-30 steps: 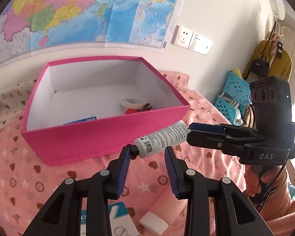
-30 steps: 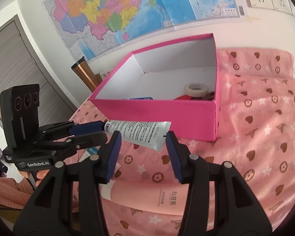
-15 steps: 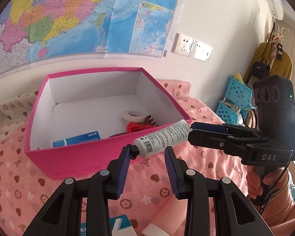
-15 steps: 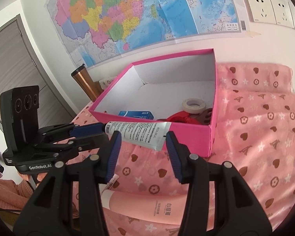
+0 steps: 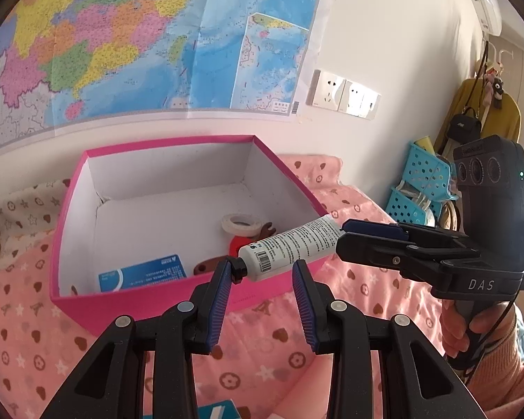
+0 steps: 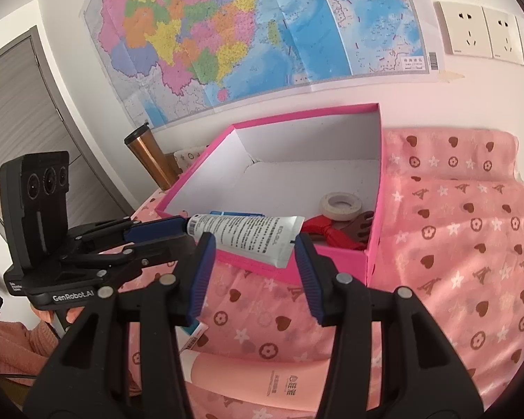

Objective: Organize rigid objects
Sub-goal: 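Carry the white tube over the magenta box and lower it inside, then open the right tool to release the white tube in the box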

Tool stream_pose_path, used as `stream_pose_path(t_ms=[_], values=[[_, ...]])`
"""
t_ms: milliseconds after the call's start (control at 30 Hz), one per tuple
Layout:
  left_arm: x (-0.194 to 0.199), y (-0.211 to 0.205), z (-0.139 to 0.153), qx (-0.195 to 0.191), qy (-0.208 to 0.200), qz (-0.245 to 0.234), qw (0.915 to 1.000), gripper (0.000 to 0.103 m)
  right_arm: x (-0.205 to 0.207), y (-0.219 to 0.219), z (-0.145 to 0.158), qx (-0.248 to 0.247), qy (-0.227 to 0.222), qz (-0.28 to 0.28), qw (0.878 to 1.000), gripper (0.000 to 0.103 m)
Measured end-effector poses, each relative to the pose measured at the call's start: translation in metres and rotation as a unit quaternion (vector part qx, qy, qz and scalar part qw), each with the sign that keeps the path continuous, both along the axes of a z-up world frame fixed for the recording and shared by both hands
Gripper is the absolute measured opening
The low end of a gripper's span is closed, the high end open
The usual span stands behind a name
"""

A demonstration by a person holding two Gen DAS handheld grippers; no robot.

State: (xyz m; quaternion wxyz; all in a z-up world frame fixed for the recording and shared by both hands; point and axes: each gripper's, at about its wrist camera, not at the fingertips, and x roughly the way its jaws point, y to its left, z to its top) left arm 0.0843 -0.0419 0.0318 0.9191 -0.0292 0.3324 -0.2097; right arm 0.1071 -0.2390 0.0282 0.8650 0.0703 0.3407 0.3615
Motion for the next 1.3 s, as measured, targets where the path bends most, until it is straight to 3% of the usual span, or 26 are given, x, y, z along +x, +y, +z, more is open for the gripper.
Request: stream_pose_path(t_ms=[667,1300], values=[[0.025,-0.002,0.007,0.005,-0.001,0.009,0.9999,0.035,0.030,0.005,0.004,-0.012,0.002,-0.009,1.000,0.050],[0.070,-0.001,-0.020,0.007,0.045,0.020,0.9987,0.035,0.068,0.016,-0.016,-0.048,0.029,-0.023,0.998,0.050]])
